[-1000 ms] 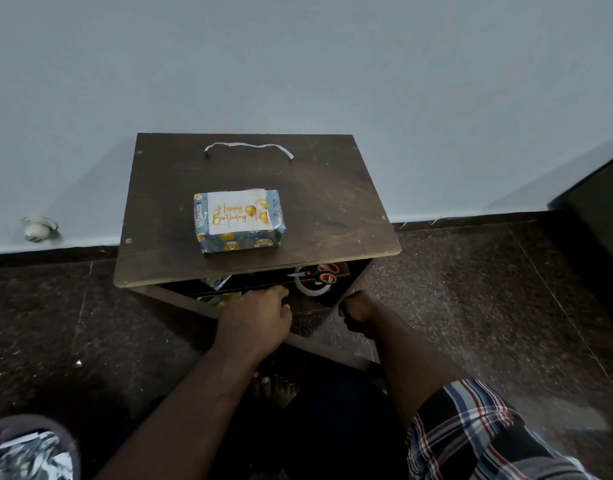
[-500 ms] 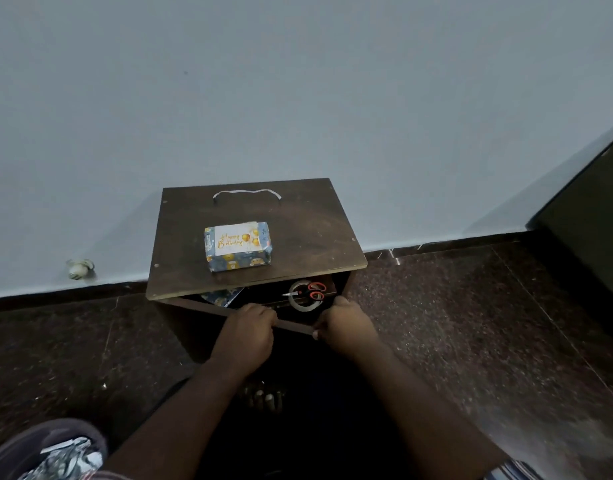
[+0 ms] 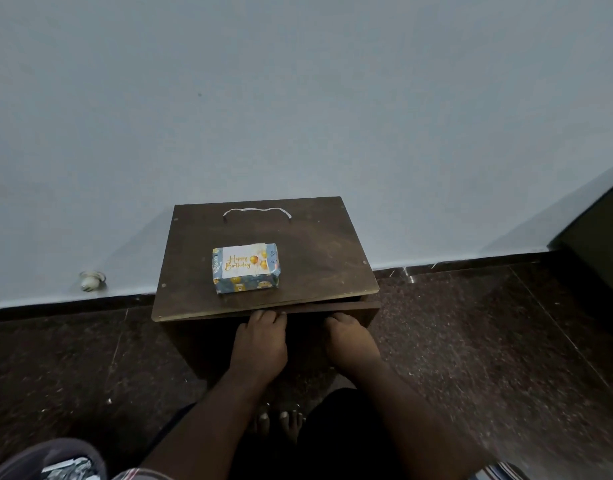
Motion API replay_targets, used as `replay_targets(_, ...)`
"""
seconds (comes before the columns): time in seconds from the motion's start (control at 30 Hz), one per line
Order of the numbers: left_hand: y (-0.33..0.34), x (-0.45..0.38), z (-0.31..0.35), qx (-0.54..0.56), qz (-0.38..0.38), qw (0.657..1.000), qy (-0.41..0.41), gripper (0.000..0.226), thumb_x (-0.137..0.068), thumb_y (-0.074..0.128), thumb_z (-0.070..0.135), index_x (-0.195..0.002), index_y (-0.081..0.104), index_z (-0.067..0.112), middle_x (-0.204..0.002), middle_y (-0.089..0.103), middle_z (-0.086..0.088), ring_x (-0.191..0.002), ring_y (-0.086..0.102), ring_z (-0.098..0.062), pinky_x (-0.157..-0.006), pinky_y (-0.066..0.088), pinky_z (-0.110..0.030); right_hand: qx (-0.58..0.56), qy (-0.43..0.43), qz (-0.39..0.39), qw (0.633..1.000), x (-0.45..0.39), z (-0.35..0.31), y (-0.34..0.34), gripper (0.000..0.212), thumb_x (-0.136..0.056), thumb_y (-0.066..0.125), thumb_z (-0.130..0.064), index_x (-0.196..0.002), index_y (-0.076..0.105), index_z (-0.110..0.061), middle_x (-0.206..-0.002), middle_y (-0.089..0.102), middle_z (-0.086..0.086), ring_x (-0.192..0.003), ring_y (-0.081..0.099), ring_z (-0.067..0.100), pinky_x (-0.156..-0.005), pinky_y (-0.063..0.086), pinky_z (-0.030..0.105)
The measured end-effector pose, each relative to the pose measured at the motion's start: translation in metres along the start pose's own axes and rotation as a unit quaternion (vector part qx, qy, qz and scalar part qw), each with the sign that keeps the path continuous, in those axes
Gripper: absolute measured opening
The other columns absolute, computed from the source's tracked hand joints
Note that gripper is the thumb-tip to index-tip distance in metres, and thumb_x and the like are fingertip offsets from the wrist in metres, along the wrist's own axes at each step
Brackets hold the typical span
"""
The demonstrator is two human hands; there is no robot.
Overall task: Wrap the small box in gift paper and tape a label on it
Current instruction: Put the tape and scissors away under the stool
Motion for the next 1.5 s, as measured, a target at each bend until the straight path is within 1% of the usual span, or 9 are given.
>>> replay_targets(0.17,0.001,-0.006,-0.002,-0.006,-0.003,1.0,-0.008,0.06,-0.094,0.047,0.021,-0.153,0.036,0.018,-0.15,0.045,0.002,-0.141,0.035,-0.021,-0.104,0.041,-0.042,-0.012,-0.021,-0.038,0.999,-0.012,0.006,0.012,0.042,-0.097,0.047,-0.022,-0.137,0.056,-0.013,-0.158,0.036,0.009,-0.146,0.031,0.028,-0.114,0.038,0.041)
replay_targets(0.37,0.006,-0.003,-0.006,0.004,-0.03,1.0,-0.003,0.062,-0.094,0.046,0.022,-0.155,0.031,0.022,-0.158,0.037,0.004,-0.142,0.034,-0.023,-0.107,0.037,-0.045,-0.019,-0.019,-0.09,0.996,-0.012,0.002,0.012,0.057,-0.098,0.049,-0.024,-0.153,0.037,-0.017,-0.166,0.018,0.01,-0.153,0.017,0.031,-0.122,0.025,0.044)
replay_targets(0.43,0.006,-0.003,-0.007,0.026,-0.046,0.999,0.008,0.061,-0.095,0.047,0.023,-0.154,0.032,0.023,-0.157,0.038,0.003,-0.14,0.038,-0.024,-0.108,0.039,-0.045,-0.038,-0.015,-0.089,0.995,-0.009,0.001,0.009,0.056,-0.094,0.052,-0.027,-0.15,0.043,-0.02,-0.163,0.026,0.009,-0.15,0.026,0.031,-0.117,0.034,0.045)
replay_targets(0.5,-0.005,-0.003,-0.006,0.094,-0.04,0.994,0.028,0.05,-0.097,0.047,0.026,-0.147,0.045,0.025,-0.147,0.051,0.002,-0.131,0.05,-0.02,-0.104,0.045,-0.038,-0.063,0.002,-0.01,0.998,-0.007,-0.002,-0.009,0.041,-0.092,0.053,-0.028,-0.132,0.061,-0.023,-0.142,0.054,0.004,-0.13,0.053,0.025,-0.1,0.05,0.039)
replay_targets(0.63,-0.067,-0.009,-0.007,0.233,0.136,0.961,0.06,0.026,-0.098,0.056,0.028,-0.12,0.068,0.024,-0.115,0.068,0.008,-0.106,0.062,-0.007,-0.09,0.051,-0.024,-0.16,0.051,0.144,0.975,-0.017,-0.016,-0.059,0.017,-0.091,0.059,-0.031,-0.089,0.068,-0.017,-0.085,0.068,-0.002,-0.084,0.066,0.022,-0.067,0.047,0.032)
replay_targets(0.8,-0.138,-0.043,-0.06,0.331,0.284,0.899,-0.038,0.019,-0.093,0.061,0.012,-0.106,0.074,0.017,-0.107,0.069,0.003,-0.097,0.061,-0.011,-0.086,0.044,-0.022,-0.225,0.055,0.186,0.955,-0.069,-0.038,-0.101,0.019,-0.09,0.062,-0.027,-0.101,0.076,-0.02,-0.095,0.076,-0.003,-0.091,0.068,0.018,-0.077,0.05,0.028)
replay_targets(1.07,-0.125,-0.157,-0.148,0.228,0.142,0.954,-0.131,0.033,-0.094,0.059,0.014,-0.124,0.068,0.008,-0.124,0.069,-0.012,-0.114,0.063,-0.029,-0.1,0.047,-0.038,-0.173,0.031,0.141,0.974,-0.204,-0.064,-0.122,0.025,-0.092,0.058,-0.017,-0.109,0.076,-0.016,-0.106,0.075,0.005,-0.103,0.067,0.026,-0.084,0.048,0.027)
replay_targets(1.3,-0.091,-0.247,-0.166,0.174,0.021,0.974,-0.141,0.057,-0.101,0.051,0.031,-0.152,0.036,0.009,-0.155,0.036,-0.019,-0.144,0.033,-0.036,-0.119,0.028,-0.043,-0.119,0.01,0.06,0.991,-0.291,-0.095,-0.1,0.044,-0.095,0.059,-0.033,-0.135,0.058,-0.015,-0.13,0.058,0.016,-0.122,0.055,0.034,-0.103,0.044,0.037)
replay_targets(1.5,-0.085,-0.268,-0.155,0.249,0.07,0.962,-0.091,0.025,-0.097,0.049,0.011,-0.104,0.072,0.006,-0.109,0.069,-0.01,-0.098,0.064,-0.028,-0.082,0.048,-0.033,-0.126,-0.053,0.028,0.99,-0.313,-0.137,-0.083,0.022,-0.096,0.06,-0.021,-0.103,0.075,-0.006,-0.103,0.071,0.013,-0.095,0.066,0.028,-0.074,0.043,0.025)
Point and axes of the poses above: each hand's wrist, its own x-axis away from the middle knuckle, its own y-axis out of the palm, z = x × y, the point moved 6 cm from there along -x, towards the middle knuckle
